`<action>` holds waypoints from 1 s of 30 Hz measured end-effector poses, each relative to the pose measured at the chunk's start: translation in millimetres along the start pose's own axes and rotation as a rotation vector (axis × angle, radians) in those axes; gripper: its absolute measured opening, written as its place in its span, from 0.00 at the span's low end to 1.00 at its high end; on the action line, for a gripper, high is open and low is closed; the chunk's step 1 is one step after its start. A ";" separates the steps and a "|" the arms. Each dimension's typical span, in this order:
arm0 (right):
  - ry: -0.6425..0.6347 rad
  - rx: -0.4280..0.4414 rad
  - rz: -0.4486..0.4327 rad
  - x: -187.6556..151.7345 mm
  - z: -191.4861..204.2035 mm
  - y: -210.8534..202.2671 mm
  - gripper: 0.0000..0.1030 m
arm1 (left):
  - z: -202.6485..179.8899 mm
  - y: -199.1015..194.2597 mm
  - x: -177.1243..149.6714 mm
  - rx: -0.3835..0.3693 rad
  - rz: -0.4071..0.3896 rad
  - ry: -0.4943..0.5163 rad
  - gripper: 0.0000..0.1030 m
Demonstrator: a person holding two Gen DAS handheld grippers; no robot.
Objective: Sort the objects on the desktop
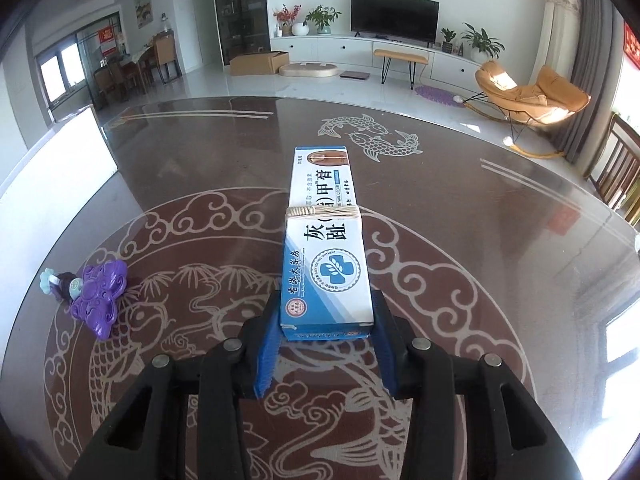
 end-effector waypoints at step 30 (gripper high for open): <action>-0.047 0.018 -0.010 -206.2 -54.6 -164.2 0.41 | 4.7 44.3 67.0 -0.220 0.190 0.441 1.00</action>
Point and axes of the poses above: each gripper's, at about its wrist camera, not at the fingertips, and y roughly the way its jaws point, z to its left, x to its top, the point moved 5 cm from there along y, roughly the way its jaws point, and after that the axes turned 12 degrees about -x, right-handed, at the moved point
